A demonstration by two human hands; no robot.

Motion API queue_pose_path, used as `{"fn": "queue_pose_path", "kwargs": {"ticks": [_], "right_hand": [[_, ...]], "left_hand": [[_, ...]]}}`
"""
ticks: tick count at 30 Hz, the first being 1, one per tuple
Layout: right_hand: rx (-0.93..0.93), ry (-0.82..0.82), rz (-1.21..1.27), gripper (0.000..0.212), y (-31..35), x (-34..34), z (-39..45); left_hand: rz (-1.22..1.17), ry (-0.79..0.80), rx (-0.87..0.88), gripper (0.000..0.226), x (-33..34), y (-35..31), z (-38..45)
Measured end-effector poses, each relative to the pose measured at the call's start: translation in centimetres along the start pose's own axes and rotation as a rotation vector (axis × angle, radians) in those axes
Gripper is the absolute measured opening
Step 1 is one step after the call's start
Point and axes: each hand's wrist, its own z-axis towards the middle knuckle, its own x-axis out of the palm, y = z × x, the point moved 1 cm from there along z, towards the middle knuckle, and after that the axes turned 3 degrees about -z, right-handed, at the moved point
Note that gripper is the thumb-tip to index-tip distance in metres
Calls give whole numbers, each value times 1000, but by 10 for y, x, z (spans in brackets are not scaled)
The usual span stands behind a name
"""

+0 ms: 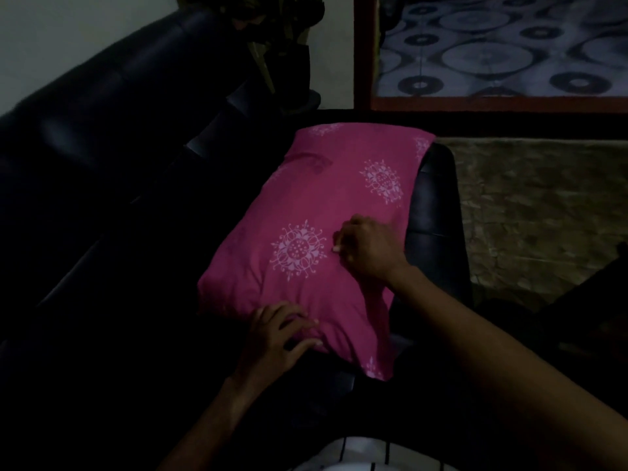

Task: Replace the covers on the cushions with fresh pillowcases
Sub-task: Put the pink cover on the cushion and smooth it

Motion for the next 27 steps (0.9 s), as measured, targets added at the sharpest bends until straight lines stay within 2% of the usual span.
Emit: {"fn": "queue_pose_path", "kwargs": {"ticks": [4, 9, 12, 15, 18, 20, 22, 23, 25, 27], "right_hand": [[22, 38, 2, 7, 6, -7, 7], [-11, -55, 118, 8, 26, -13, 16], [-24, -40, 131, 9, 30, -1, 18], [28, -76, 129, 15, 35, 9, 26], [147, -109, 70, 12, 46, 23, 28], [178, -123, 37, 13, 44, 33, 25], [157, -145, 97, 18, 34, 34, 20], [139, -157, 152, 22, 27, 30, 16], [137, -234, 226, 26, 13, 22, 2], [257, -353, 276, 29, -4, 18, -20]], "left_hand": [[8, -51, 85, 18, -3, 1, -2], [-115, -95, -94, 22, -4, 6, -5], [-160, -66, -125, 21, -3, 8, -7], [-181, -87, -128, 12, 1, 6, -13], [-143, -111, -159, 22, 3, -1, -14], [-74, -154, -189, 18, 1, -10, -17], [-37, -200, -310, 20, -5, -17, -23], [-39, -224, -427, 24, -6, -20, -26], [-148, -279, -758, 33, -5, -22, -35], [-385, -263, -1094, 34, 0, -20, -37]]}}
